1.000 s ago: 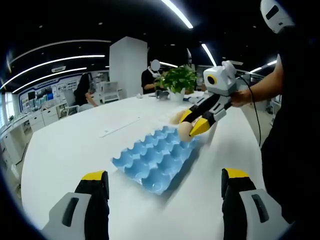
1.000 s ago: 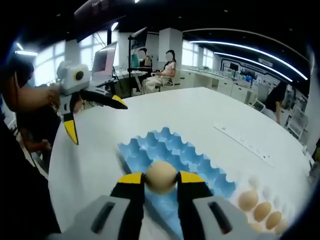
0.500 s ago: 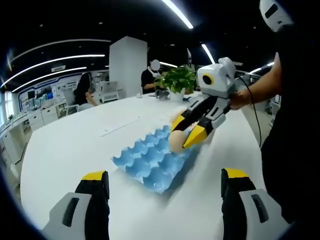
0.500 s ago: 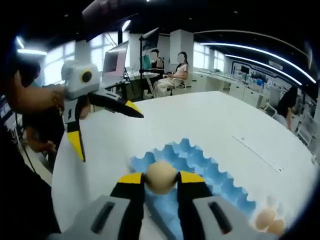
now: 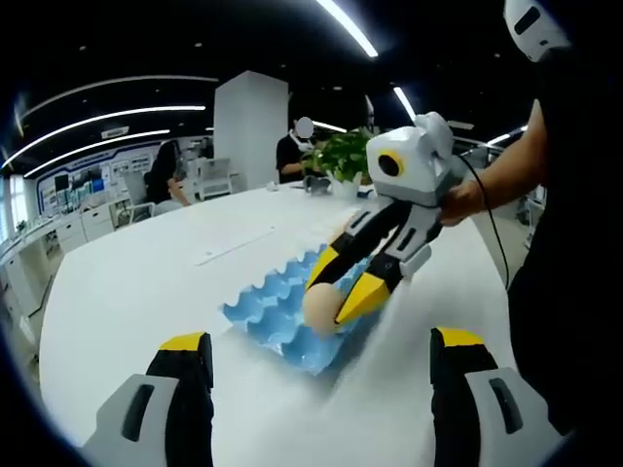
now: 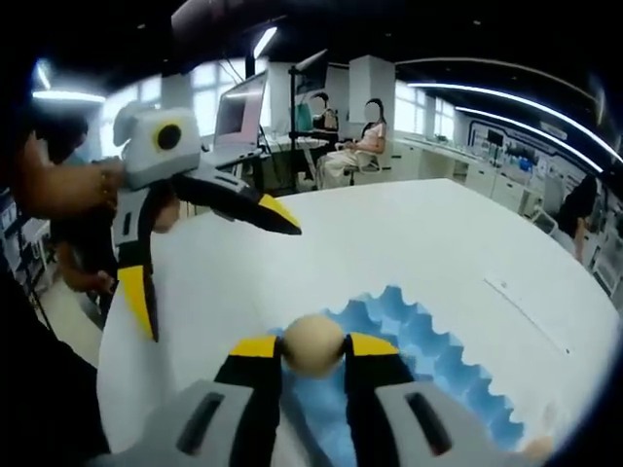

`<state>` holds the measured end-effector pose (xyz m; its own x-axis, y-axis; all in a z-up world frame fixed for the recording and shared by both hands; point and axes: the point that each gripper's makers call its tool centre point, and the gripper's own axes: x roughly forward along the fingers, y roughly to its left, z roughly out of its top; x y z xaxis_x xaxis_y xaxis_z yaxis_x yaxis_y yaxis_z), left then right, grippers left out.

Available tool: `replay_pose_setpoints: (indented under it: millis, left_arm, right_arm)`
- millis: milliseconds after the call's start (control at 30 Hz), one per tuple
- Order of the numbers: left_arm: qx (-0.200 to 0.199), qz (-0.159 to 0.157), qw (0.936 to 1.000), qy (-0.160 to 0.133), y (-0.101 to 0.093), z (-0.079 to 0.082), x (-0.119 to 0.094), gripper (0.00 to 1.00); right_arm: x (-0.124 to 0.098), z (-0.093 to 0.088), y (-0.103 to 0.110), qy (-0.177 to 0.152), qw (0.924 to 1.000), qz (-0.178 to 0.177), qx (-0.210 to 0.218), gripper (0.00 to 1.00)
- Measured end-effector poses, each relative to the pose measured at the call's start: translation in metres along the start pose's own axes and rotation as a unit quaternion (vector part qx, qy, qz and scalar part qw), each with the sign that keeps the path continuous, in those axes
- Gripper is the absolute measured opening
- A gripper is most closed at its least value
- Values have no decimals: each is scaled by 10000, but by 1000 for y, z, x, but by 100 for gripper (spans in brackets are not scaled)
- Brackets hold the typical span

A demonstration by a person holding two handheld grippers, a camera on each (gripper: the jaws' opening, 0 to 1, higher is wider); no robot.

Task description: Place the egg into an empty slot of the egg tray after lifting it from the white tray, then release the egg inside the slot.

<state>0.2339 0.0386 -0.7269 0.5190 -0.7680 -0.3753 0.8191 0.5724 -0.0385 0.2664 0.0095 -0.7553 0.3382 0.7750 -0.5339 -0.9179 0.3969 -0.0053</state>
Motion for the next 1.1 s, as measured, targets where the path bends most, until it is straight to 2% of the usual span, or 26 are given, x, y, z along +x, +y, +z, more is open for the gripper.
replay_pose_setpoints:
  millis: [200, 533, 767, 1100]
  left_arm:
    - [-7, -7, 10000, 18, 0, -2, 0, 92]
    - [-21, 11, 10000, 23, 2, -4, -2, 92]
    - [-36, -3, 10000, 26, 2, -5, -2, 91]
    - [-48, 13, 10000, 42, 4, -6, -4, 91]
  right_arm:
    - [12, -2, 3, 84, 9998, 83, -127, 24]
    - [20, -4, 6, 153, 9994, 174, -257, 24]
    - [27, -14, 7, 321, 9983, 263, -409, 25]
    - [28, -16, 10, 285, 9969, 376, -629, 25]
